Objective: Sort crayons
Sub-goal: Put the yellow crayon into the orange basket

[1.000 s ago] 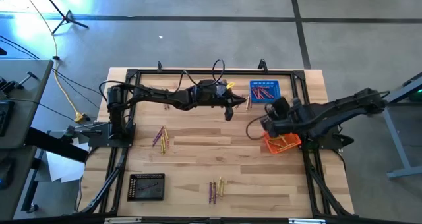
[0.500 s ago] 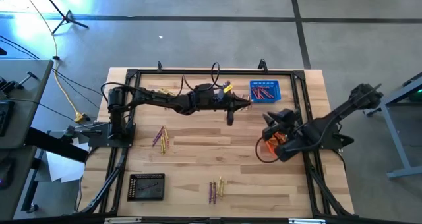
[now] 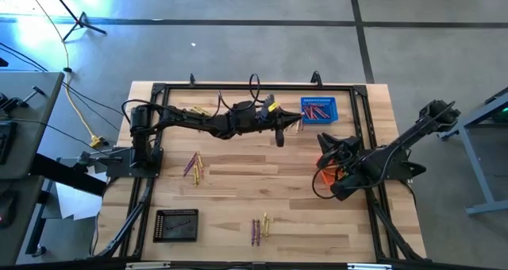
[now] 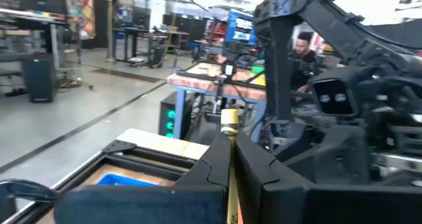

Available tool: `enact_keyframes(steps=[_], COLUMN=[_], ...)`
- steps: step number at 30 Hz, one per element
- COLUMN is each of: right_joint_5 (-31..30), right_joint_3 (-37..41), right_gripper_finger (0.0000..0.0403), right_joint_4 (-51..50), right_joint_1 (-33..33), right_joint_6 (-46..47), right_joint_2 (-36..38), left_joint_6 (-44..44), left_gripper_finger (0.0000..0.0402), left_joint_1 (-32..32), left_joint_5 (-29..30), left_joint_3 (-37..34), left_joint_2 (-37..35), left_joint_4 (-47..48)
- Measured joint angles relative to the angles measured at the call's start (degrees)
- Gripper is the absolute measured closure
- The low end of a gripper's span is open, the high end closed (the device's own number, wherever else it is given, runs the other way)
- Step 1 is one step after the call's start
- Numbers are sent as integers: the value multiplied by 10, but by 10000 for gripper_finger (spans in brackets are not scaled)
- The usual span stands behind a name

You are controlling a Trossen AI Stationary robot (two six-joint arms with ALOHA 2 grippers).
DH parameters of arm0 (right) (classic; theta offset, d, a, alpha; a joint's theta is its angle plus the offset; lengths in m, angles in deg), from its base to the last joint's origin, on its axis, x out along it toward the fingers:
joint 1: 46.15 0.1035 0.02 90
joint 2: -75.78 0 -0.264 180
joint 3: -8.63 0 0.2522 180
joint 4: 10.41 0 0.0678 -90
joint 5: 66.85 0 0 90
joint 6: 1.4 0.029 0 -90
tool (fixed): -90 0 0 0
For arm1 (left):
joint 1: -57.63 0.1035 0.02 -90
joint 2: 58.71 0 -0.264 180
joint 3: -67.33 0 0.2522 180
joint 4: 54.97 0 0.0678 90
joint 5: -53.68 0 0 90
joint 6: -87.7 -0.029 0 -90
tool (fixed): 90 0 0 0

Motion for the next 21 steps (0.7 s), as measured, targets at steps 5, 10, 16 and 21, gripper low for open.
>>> enact_keyframes(steps=[5,10,16,21], right_joint_5=[-4,13,126,255], right_joint_3=[0,0,0,-1], right_gripper_finger=[311,311,311,311], right_joint_4=[23,64,304,503], right_joint_1=[4,1,-49,-106], right_joint_6=[-46,-64,-357,-649], right_joint_2=[2,2,2,3], left_joint_6=[0,0,-1,-13], left_gripper_finger=[401,401,401,401], left_joint_1=[0,0,0,0], left_joint_5=[9,9,9,18], left_joint_3=[0,0,0,0], left_joint_2=[0,0,0,0], left_joint_4=[0,5,13,33])
